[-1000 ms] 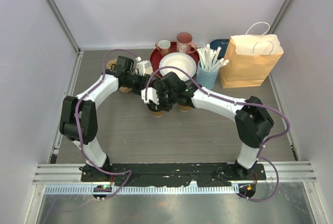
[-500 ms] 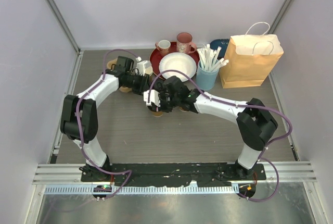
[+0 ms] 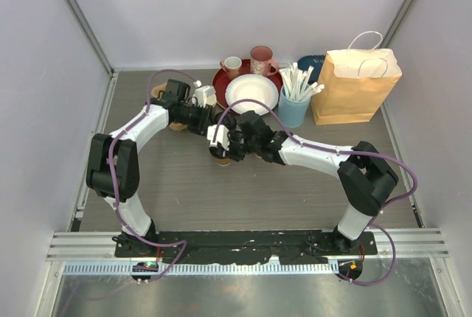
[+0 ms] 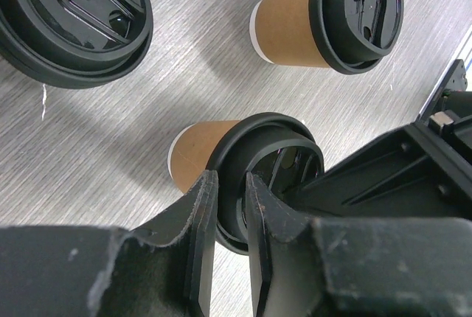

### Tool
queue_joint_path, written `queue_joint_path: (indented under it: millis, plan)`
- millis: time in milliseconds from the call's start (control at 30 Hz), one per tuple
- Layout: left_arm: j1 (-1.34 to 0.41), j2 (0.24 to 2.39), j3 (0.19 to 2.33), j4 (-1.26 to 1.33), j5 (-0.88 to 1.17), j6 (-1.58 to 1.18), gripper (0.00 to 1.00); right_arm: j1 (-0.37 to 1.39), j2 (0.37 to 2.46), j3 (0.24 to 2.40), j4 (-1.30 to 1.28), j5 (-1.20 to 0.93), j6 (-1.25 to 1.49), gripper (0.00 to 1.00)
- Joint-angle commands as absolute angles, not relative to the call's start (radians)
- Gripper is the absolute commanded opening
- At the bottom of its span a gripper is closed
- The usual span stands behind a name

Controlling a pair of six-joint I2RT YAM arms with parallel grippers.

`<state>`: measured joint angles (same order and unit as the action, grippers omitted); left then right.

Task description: Pack the takeout coffee

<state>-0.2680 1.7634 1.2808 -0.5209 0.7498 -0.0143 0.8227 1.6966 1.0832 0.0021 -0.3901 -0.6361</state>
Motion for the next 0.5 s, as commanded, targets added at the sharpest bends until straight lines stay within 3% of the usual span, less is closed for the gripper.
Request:
queue_joint_path:
  millis: [0, 467]
  plan:
    - [-0.279, 1.737, 1.308, -0.574, 0.736, 0.005, 0.26, 0.821, 1.697, 1.121, -0.163, -0.353, -0.571, 0.39]
    - [-0.268, 1.700, 1.371, -0.592, 0.726, -0.031, 0.28, 0.821, 1.605, 1.252, -0.137, -0.434, -0.483, 0.58]
